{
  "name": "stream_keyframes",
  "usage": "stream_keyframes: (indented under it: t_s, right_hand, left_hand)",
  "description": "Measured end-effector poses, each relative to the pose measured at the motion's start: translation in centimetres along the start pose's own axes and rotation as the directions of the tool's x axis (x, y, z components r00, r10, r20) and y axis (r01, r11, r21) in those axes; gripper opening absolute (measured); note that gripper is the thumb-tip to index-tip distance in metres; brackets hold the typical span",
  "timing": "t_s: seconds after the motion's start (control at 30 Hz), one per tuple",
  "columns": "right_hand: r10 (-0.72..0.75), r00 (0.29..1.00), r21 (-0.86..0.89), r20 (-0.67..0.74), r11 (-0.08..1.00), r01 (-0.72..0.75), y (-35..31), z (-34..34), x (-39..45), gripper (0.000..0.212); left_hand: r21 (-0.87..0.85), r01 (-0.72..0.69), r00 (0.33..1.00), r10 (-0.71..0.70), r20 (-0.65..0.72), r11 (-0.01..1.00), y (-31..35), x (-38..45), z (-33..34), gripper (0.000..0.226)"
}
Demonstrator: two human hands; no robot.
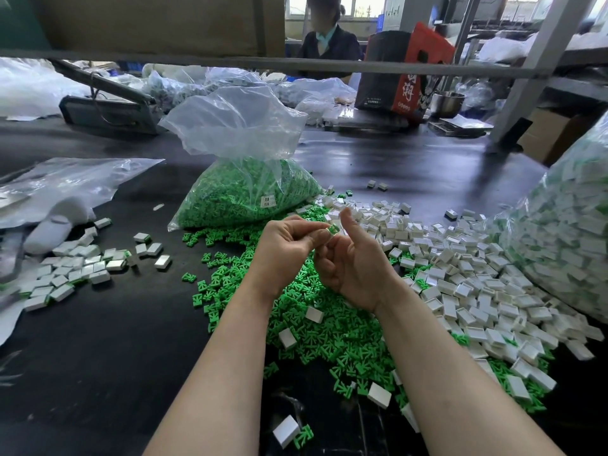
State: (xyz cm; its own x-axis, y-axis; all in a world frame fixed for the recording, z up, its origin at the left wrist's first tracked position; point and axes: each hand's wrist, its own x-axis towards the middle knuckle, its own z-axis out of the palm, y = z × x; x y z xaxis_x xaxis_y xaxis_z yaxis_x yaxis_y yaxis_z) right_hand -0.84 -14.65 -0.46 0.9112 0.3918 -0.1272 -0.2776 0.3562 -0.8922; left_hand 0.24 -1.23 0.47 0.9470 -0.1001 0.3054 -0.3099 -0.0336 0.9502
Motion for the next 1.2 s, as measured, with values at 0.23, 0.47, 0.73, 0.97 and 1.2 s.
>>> stream_keyframes:
  t_s: [0.23,0.47,0.73,0.97,1.2]
  right_hand:
    - [-0.064,0.998,0.009,0.008,0.998,0.064,0.1,0.0,0.0,0.045]
    - [-0.087,0.996,-0.141,0.005,0.986,0.087,0.1,0.2,0.2,0.048]
    - [-0.123,0.992,-0.250,0.003,0.961,0.120,0.1,0.1,-0.2,0.049]
    - [-0.147,0.988,-0.205,-0.048,0.970,0.134,0.3,0.4,-0.1,0.041]
    - [-0.138,0.989,-0.207,-0.046,0.970,0.125,0.4,0.2,-0.1,0.040]
  left_hand:
    - [-0.008,0.080,0.996,-0.080,0.042,0.997,0.7,-0.3,-0.1,0.015]
    - [-0.027,0.145,0.989,-0.144,0.032,0.989,1.3,-0.2,0.2,0.022]
    - [-0.066,0.200,0.979,-0.202,-0.031,0.978,1.3,-0.2,0.9,0.022]
    - [-0.073,0.180,0.982,-0.183,-0.044,0.981,1.2,-0.3,1.1,0.023]
    - [-0.073,0.159,0.987,-0.160,-0.017,0.985,1.2,-0.5,1.1,0.023]
